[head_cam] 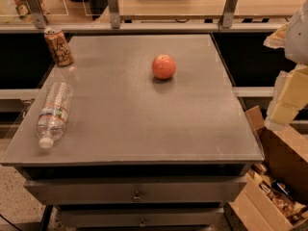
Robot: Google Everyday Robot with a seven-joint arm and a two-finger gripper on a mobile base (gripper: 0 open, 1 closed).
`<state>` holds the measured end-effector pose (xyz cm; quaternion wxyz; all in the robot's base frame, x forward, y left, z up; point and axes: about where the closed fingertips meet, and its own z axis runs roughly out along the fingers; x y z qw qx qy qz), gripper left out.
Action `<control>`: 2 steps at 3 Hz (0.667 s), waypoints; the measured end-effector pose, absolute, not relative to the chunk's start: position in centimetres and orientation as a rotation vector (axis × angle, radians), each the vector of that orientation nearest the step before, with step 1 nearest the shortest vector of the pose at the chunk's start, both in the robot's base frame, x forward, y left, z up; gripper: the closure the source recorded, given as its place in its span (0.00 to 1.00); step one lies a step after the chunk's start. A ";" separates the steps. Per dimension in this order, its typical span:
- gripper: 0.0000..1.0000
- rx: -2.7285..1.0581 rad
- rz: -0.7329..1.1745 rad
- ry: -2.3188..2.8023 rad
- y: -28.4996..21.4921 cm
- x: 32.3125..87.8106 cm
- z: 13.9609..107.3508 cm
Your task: Pick apple
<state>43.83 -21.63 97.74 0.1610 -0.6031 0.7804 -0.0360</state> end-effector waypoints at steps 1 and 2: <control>0.00 -1.722 -0.103 2.228 -21.6 43.8 97.7; 0.00 -1.671 0.020 2.231 -21.8 43.8 97.0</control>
Offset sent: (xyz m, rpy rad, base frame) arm 0.0070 -0.0240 -0.0306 0.7242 0.2642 -0.1117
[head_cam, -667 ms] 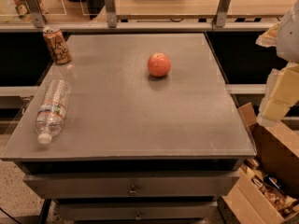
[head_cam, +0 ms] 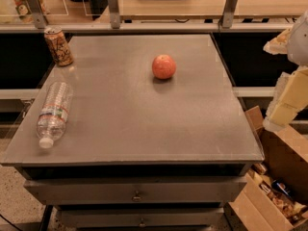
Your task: Pick apple
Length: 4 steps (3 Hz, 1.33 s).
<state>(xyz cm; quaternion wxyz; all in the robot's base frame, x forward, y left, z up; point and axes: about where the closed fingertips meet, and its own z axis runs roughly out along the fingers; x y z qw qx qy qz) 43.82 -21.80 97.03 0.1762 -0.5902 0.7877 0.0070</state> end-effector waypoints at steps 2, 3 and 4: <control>0.00 -1.399 0.453 2.243 -23.9 44.2 92.2; 0.00 -1.405 0.447 2.238 -23.6 44.2 92.5; 0.00 -1.356 0.378 2.231 -23.0 45.2 92.4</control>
Offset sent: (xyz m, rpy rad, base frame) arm 0.0049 -0.0232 -0.0335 0.1801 0.0660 -0.0800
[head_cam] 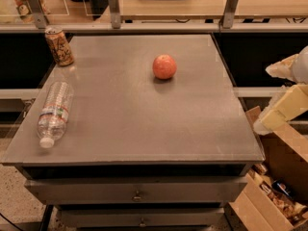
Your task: Pick apple
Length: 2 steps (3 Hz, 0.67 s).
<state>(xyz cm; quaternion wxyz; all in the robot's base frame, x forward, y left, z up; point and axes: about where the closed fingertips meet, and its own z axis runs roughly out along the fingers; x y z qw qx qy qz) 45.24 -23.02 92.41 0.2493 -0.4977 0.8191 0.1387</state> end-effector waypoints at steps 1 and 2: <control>0.00 -1.291 0.307 2.173 -21.1 48.5 91.2; 0.00 -1.266 0.249 2.052 -18.8 53.2 91.0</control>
Offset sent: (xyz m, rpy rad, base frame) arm 0.1400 0.0658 -0.0132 0.0828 -0.3895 -0.0407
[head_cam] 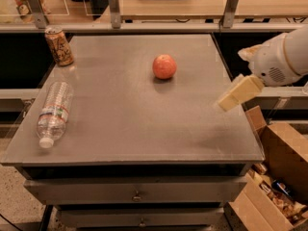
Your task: Pick apple
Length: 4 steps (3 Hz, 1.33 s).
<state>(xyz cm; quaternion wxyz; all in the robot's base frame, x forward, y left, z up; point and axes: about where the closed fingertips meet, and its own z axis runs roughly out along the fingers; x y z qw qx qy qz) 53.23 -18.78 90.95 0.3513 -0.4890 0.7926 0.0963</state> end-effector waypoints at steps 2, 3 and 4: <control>0.00 -1.305 0.247 1.885 -12.5 60.4 90.1; 0.00 -1.338 0.305 1.855 -9.4 63.1 88.7; 0.00 -1.366 0.396 1.829 -7.3 65.5 87.1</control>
Offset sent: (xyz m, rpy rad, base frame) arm 0.1120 0.0986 -0.0181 0.0691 -0.1616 0.1248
